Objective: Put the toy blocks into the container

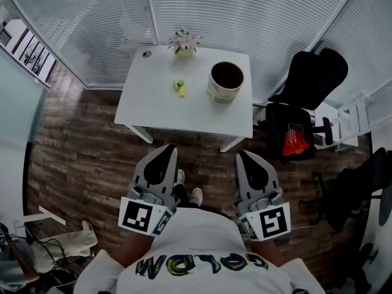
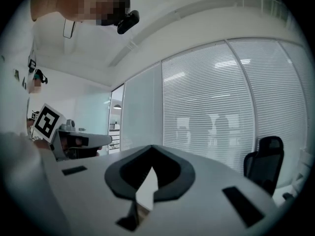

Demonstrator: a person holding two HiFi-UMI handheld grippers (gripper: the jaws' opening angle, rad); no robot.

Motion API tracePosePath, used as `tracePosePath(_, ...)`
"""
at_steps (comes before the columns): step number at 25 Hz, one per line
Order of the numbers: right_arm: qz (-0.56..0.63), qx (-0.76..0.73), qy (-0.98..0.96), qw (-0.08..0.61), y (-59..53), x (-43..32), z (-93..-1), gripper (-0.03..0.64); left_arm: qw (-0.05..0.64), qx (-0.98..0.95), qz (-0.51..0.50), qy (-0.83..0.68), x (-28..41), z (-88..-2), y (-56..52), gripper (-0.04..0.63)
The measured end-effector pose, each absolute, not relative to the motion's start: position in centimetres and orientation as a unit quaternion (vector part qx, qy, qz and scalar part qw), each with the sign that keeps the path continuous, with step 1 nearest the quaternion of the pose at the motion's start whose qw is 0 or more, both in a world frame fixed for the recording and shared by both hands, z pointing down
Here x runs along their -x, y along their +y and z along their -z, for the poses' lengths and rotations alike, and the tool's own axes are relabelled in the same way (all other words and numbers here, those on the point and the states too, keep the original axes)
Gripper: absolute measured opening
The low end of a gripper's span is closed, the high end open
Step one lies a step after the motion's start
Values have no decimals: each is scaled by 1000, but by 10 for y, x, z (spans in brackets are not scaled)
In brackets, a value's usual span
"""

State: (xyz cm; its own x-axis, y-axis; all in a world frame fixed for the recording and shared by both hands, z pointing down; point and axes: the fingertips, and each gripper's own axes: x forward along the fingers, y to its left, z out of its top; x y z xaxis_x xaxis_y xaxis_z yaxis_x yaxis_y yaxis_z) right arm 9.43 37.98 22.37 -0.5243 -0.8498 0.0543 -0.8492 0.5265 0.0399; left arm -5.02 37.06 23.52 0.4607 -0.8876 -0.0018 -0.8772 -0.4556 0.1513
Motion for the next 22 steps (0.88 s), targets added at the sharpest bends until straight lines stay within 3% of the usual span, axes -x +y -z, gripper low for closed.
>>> tracePosePath(10, -1, -476, -879, 35, 318, -59, -227, 8, 71, -853, 42, -516, 79, -240, 310, 20)
tracePosePath(22, 0, -474, -879, 44, 211, 33, -221, 8, 71, -860, 56, -503, 169, -233, 206, 18)
